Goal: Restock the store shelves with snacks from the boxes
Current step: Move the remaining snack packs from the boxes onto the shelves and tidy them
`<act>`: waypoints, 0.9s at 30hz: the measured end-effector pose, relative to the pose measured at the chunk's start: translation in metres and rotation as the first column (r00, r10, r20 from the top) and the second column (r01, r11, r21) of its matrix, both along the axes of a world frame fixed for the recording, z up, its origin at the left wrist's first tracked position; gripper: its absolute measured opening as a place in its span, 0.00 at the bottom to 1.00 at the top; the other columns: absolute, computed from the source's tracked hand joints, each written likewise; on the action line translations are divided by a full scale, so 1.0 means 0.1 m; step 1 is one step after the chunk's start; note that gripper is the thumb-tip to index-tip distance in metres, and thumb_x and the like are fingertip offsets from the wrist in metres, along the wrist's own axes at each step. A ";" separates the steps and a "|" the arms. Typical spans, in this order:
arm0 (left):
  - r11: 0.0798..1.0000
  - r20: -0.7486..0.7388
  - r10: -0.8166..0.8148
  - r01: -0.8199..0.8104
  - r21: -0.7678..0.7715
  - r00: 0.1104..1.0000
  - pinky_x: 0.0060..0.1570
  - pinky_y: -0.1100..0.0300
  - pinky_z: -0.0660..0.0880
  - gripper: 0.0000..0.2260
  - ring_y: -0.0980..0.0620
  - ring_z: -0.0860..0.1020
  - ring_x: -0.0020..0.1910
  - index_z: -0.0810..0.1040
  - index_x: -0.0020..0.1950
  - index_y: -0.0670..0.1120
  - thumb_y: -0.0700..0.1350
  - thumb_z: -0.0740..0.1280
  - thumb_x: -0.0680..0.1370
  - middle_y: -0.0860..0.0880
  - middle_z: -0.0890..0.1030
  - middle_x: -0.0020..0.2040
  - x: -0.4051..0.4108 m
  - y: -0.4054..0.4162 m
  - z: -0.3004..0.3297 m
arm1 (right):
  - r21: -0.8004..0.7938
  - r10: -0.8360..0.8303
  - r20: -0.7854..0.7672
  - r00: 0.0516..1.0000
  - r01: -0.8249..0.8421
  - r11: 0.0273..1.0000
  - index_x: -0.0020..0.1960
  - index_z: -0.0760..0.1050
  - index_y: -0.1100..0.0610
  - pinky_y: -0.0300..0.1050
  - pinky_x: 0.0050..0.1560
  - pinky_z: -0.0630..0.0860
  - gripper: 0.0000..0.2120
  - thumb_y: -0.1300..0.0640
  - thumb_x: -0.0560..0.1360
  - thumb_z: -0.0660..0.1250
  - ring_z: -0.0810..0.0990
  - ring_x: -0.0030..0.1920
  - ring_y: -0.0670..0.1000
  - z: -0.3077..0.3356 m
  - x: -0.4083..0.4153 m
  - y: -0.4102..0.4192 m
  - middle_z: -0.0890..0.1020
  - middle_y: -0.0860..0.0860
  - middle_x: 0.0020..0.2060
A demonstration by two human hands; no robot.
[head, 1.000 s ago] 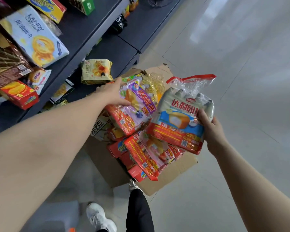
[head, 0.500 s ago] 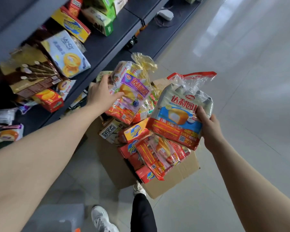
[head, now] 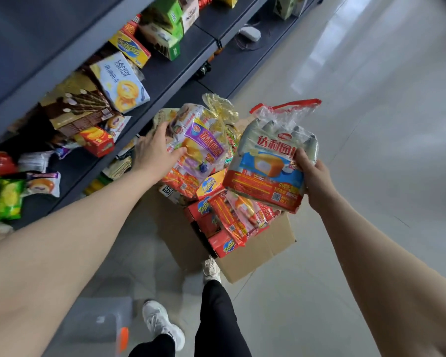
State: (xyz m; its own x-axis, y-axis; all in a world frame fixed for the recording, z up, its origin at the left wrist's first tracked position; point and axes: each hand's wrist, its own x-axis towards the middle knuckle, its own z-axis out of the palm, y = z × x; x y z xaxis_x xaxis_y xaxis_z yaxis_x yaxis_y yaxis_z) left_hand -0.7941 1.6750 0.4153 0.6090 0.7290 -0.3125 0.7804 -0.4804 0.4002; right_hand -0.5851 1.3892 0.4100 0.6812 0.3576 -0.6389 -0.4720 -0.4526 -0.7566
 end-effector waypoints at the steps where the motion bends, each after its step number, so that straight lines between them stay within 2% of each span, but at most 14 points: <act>1: 1.000 0.003 0.002 -0.002 0.006 1.000 0.63 0.43 0.70 0.34 0.36 0.73 0.65 0.59 0.76 0.52 0.59 0.69 0.76 0.42 0.74 0.69 -0.09 0.00 0.11 | -0.001 0.014 0.013 1.000 -0.014 1.000 0.66 0.73 0.60 0.50 0.46 0.84 0.32 0.38 0.73 0.69 0.86 0.49 0.54 0.09 -0.03 0.03 0.86 0.54 0.53; 5: 0.997 0.009 0.019 -0.019 0.072 1.000 0.61 0.42 0.69 0.34 0.36 0.72 0.66 0.56 0.78 0.53 0.56 0.69 0.77 0.41 0.71 0.70 -0.50 -0.06 0.58 | -0.002 0.059 0.078 0.995 -0.060 0.998 0.67 0.70 0.61 0.42 0.37 0.82 0.30 0.41 0.76 0.70 0.87 0.46 0.52 0.51 -0.20 0.16 0.84 0.55 0.54; 9: 0.982 0.035 0.089 -0.094 0.161 0.995 0.63 0.41 0.68 0.34 0.35 0.71 0.67 0.54 0.79 0.56 0.57 0.68 0.78 0.42 0.68 0.73 -1.02 -0.13 1.02 | -0.001 0.128 0.174 0.976 -0.130 0.992 0.66 0.69 0.60 0.42 0.36 0.82 0.30 0.40 0.75 0.70 0.87 0.44 0.51 0.93 -0.48 0.30 0.84 0.56 0.54; 12: 0.969 0.068 0.138 -0.149 0.196 0.988 0.61 0.43 0.69 0.33 0.36 0.72 0.66 0.55 0.78 0.56 0.57 0.67 0.78 0.42 0.69 0.72 -1.50 -0.21 1.33 | -0.014 0.160 0.245 0.956 -0.162 0.987 0.64 0.68 0.57 0.46 0.39 0.83 0.29 0.38 0.75 0.70 0.86 0.44 0.51 1.26 -0.82 0.43 0.83 0.55 0.53; 15: 0.950 0.095 0.183 -0.201 0.238 0.978 0.60 0.41 0.71 0.33 0.34 0.74 0.63 0.54 0.78 0.56 0.58 0.66 0.78 0.40 0.71 0.69 -2.02 -0.33 1.66 | -0.008 0.200 0.346 0.917 -0.210 0.978 0.62 0.66 0.54 0.56 0.46 0.84 0.28 0.37 0.74 0.70 0.86 0.45 0.54 1.55 -1.24 0.56 0.82 0.55 0.53; 17: 0.937 0.118 0.212 -0.236 0.256 0.970 0.61 0.41 0.70 0.33 0.34 0.73 0.65 0.51 0.79 0.57 0.57 0.65 0.79 0.40 0.70 0.70 -2.38 -0.44 1.88 | 0.008 0.221 0.447 0.867 -0.251 0.968 0.67 0.63 0.49 0.59 0.50 0.83 0.30 0.37 0.74 0.71 0.85 0.48 0.54 1.72 -1.54 0.63 0.82 0.52 0.55; 19: 0.924 0.127 0.226 -0.254 0.285 0.966 0.61 0.43 0.70 0.33 0.35 0.72 0.65 0.47 0.80 0.59 0.57 0.63 0.81 0.39 0.69 0.71 -2.75 -0.57 2.10 | 0.020 0.251 0.556 0.792 -0.315 0.949 0.72 0.59 0.37 0.59 0.52 0.82 0.33 0.36 0.72 0.70 0.84 0.52 0.53 1.88 -1.81 0.70 0.79 0.46 0.59; 21: 0.911 0.171 0.237 -0.279 0.302 0.956 0.58 0.44 0.73 0.32 0.35 0.75 0.60 0.44 0.78 0.66 0.56 0.61 0.81 0.39 0.72 0.67 -3.13 -0.69 2.32 | 0.006 0.279 0.649 0.707 -0.372 0.928 0.69 0.58 0.26 0.62 0.54 0.80 0.32 0.32 0.69 0.68 0.82 0.56 0.56 1.98 -2.03 0.79 0.79 0.45 0.61; 22: 0.906 0.193 0.239 -0.290 0.310 0.952 0.57 0.45 0.74 0.32 0.35 0.76 0.58 0.43 0.76 0.70 0.56 0.60 0.82 0.39 0.72 0.66 -3.31 -0.74 2.43 | -0.005 0.291 0.688 0.665 -0.397 0.918 0.68 0.59 0.25 0.63 0.55 0.79 0.31 0.32 0.69 0.66 0.82 0.57 0.57 2.08 -2.18 0.83 0.80 0.47 0.61; 24: 0.894 0.213 0.243 -0.304 0.329 0.946 0.56 0.45 0.75 0.30 0.35 0.76 0.58 0.42 0.74 0.75 0.55 0.58 0.83 0.42 0.68 0.70 -3.68 -0.80 2.61 | -0.063 0.328 0.751 0.573 -0.433 0.899 0.70 0.61 0.31 0.60 0.57 0.78 0.27 0.37 0.73 0.65 0.80 0.58 0.57 2.38 -2.59 0.87 0.80 0.50 0.60; 27: 0.878 0.228 0.265 -0.332 0.345 0.937 0.55 0.47 0.77 0.26 0.36 0.75 0.63 0.45 0.73 0.77 0.53 0.55 0.84 0.46 0.57 0.79 -4.15 -0.91 2.87 | -0.134 0.393 0.794 0.464 -0.498 0.857 0.71 0.62 0.39 0.52 0.50 0.72 0.22 0.42 0.79 0.63 0.78 0.54 0.57 2.72 -3.02 0.96 0.78 0.52 0.59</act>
State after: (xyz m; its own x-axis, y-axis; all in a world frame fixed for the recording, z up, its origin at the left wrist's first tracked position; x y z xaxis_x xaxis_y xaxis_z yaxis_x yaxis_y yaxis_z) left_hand -1.2089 1.5840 0.7023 0.3622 0.9261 0.1058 0.8476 -0.3744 0.3761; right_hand -0.8874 1.4851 0.6821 0.6064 0.7870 0.1136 0.5604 -0.3217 -0.7632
